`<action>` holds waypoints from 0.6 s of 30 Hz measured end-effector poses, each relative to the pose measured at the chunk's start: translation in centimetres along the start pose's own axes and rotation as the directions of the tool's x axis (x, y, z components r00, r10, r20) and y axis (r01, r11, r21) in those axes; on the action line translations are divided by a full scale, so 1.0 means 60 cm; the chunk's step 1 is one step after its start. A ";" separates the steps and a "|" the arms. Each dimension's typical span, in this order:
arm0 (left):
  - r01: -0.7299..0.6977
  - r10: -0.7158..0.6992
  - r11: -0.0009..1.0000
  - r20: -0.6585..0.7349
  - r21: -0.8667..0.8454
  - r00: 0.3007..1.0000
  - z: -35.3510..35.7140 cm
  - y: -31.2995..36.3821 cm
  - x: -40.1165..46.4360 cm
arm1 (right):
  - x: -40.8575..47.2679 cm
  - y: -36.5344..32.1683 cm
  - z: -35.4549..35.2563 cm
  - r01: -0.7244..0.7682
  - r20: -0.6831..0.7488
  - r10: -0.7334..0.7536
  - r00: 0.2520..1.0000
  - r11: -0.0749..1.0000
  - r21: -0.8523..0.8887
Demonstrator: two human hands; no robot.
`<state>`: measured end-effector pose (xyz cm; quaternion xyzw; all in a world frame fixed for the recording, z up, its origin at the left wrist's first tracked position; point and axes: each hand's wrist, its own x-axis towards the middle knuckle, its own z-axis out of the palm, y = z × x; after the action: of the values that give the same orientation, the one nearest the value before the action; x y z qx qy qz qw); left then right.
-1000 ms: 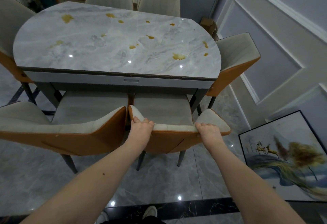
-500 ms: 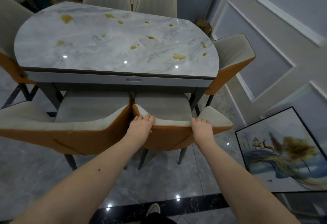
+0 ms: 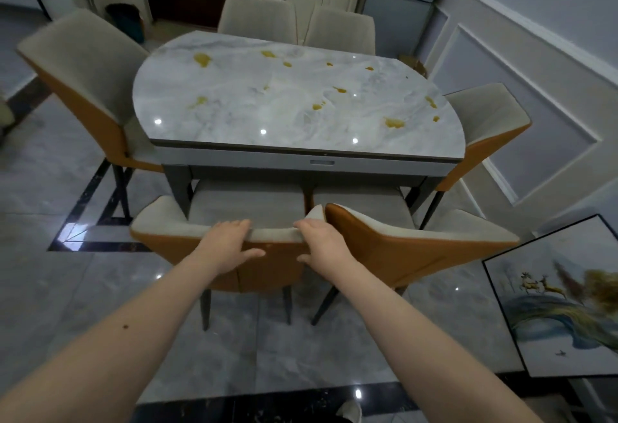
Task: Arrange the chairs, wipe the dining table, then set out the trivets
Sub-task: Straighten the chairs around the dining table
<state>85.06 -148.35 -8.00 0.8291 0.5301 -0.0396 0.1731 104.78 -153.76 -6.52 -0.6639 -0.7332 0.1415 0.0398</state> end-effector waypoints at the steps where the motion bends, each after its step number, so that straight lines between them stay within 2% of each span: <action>1: 0.014 -0.015 0.999 0.019 0.041 1.000 0.001 -0.022 -0.003 | 0.003 -0.015 0.009 -0.005 0.007 0.005 1.000 1.000 -0.006; 4: 0.107 -0.111 0.978 0.014 0.181 0.994 0.002 -0.069 -0.006 | 0.013 -0.042 0.026 -0.046 0.003 0.046 0.999 0.998 -0.046; 7: 0.204 -0.201 0.947 -0.037 0.248 0.979 0.005 -0.084 -0.005 | 0.021 -0.043 0.030 -0.099 0.015 0.102 0.995 0.985 -0.142; 12: 0.183 -0.170 0.950 -0.073 0.254 0.983 0.013 -0.081 0.019 | 0.038 -0.029 0.029 -0.135 0.053 0.151 0.987 0.966 -0.222; 18: 0.191 -0.176 0.941 -0.079 0.278 0.981 0.014 -0.073 0.026 | 0.042 -0.012 0.031 -0.092 0.058 0.111 0.992 0.963 -0.254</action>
<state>81.90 -145.62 -10.22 0.7931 0.5983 -0.1092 0.0336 103.32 -151.61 -8.41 -0.6948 -0.7112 0.0735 -0.0780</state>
